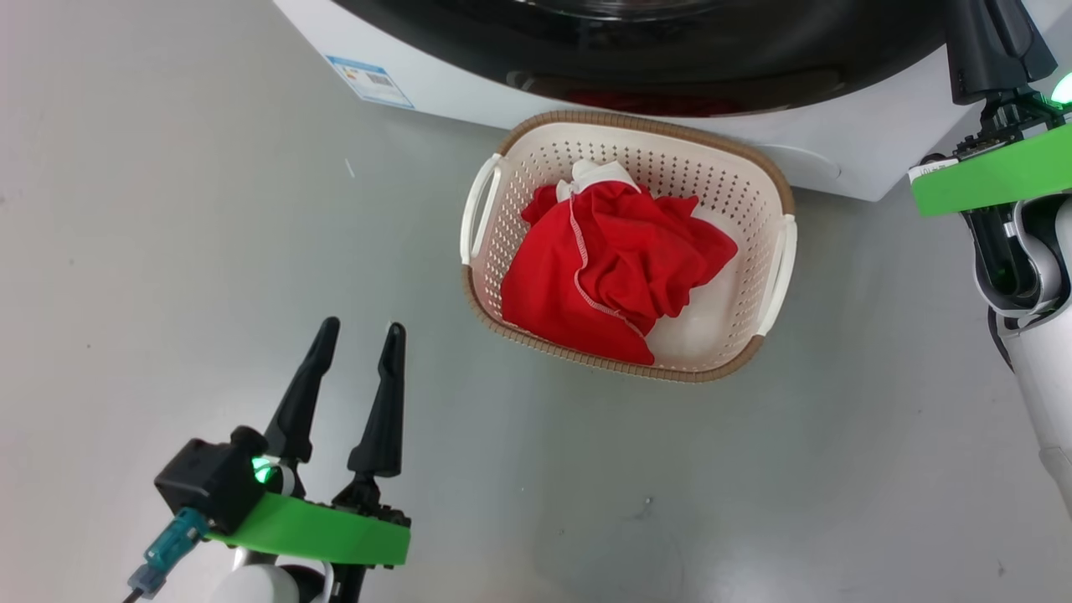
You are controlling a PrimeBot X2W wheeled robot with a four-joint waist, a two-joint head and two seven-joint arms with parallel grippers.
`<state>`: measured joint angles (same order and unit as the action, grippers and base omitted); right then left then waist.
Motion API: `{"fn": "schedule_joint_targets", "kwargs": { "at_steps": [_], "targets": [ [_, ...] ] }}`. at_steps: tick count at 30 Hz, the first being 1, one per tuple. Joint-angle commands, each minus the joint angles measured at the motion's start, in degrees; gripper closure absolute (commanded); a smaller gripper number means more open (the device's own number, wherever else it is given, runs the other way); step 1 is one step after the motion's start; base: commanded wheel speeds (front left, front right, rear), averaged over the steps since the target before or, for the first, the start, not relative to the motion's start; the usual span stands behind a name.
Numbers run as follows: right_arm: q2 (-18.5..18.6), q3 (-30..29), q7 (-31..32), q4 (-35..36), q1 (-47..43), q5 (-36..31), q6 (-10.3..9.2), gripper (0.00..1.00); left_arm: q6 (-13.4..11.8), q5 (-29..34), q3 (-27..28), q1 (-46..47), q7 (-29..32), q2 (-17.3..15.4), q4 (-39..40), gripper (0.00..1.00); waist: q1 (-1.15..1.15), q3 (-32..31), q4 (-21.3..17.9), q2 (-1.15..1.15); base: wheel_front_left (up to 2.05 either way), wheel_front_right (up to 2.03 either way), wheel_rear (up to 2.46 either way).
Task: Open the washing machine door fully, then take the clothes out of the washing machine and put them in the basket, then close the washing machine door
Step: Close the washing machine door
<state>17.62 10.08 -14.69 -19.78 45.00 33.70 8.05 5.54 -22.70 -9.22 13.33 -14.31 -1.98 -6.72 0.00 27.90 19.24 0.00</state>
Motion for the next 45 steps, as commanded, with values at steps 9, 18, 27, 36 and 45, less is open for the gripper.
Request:
{"fn": "schedule_joint_targets", "kwargs": {
  "at_steps": [9, 18, 27, 36, 45],
  "targets": [
    [-0.83, 1.57, -0.31, 2.60, -5.55, -0.06, -0.56, 0.54, 0.17, 1.84, 3.37, -0.80, -0.69, -0.90, 0.08, 0.00, 0.00, -4.39, -2.22, 0.00, 0.00, 0.00, 0.00],
    [-1.17, 2.67, -0.31, 2.62, -14.05, -0.86, -0.56, 0.00, 0.94, 4.28, 6.23, -3.10, -0.69, -0.90, -1.15, 0.00, 0.00, -8.88, -5.43, 0.00, 0.00, 0.00, 0.00],
    [-2.82, 1.79, -0.31, 3.12, -22.86, -1.29, -0.56, 0.00, 1.64, 7.26, 10.53, -6.15, -0.69, -0.90, -2.65, 0.00, 0.00, -13.63, -9.94, 0.00, 0.00, 0.00, 0.00],
    [-2.96, 2.38, -0.31, 3.35, -28.16, -1.68, -0.56, 0.00, 1.90, 9.21, 13.98, -7.61, -0.69, -0.89, -3.27, 0.00, 0.00, -16.64, -13.65, 0.00, 0.00, 0.00, 0.00],
    [-3.18, 0.96, -0.31, 4.01, -34.96, -1.86, -0.56, 0.00, 1.93, 10.14, 15.52, -9.85, -0.69, -0.89, -3.24, 0.00, 0.00, -20.05, -16.67, 0.00, 0.00, 0.00, 0.00]
  ]
}}
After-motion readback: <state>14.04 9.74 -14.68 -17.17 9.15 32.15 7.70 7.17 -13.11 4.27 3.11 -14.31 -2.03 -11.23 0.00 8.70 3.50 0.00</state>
